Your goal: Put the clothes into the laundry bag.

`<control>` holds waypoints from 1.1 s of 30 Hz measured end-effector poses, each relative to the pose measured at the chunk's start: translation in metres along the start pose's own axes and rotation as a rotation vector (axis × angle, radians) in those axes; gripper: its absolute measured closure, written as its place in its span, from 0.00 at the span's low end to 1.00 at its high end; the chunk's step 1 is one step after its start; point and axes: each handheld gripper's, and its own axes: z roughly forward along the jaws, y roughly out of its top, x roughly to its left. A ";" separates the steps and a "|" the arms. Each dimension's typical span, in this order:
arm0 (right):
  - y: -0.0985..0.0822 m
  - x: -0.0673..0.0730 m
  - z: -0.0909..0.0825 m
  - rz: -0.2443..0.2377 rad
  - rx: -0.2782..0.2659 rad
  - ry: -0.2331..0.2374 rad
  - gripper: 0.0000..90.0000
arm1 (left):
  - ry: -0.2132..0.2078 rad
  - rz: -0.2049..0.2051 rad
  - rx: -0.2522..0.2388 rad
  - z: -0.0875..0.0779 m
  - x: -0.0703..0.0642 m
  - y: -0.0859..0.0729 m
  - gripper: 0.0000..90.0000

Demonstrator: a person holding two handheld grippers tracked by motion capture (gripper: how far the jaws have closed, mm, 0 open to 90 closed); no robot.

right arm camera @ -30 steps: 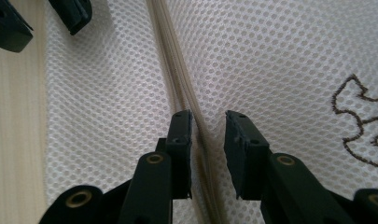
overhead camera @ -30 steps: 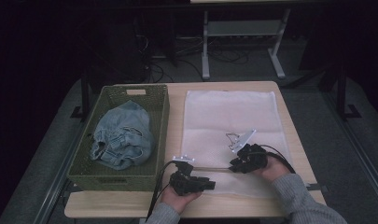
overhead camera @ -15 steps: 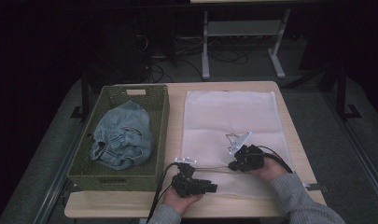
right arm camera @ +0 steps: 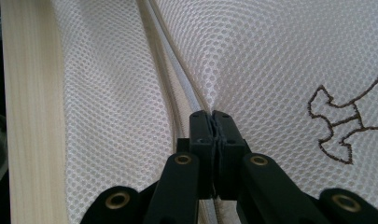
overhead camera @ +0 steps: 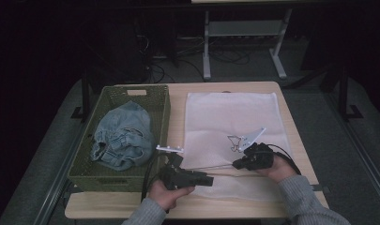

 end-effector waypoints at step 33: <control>0.004 0.000 -0.008 0.000 0.021 -0.008 0.97 | 0.103 -0.100 -0.196 -0.165 0.052 0.053 0.38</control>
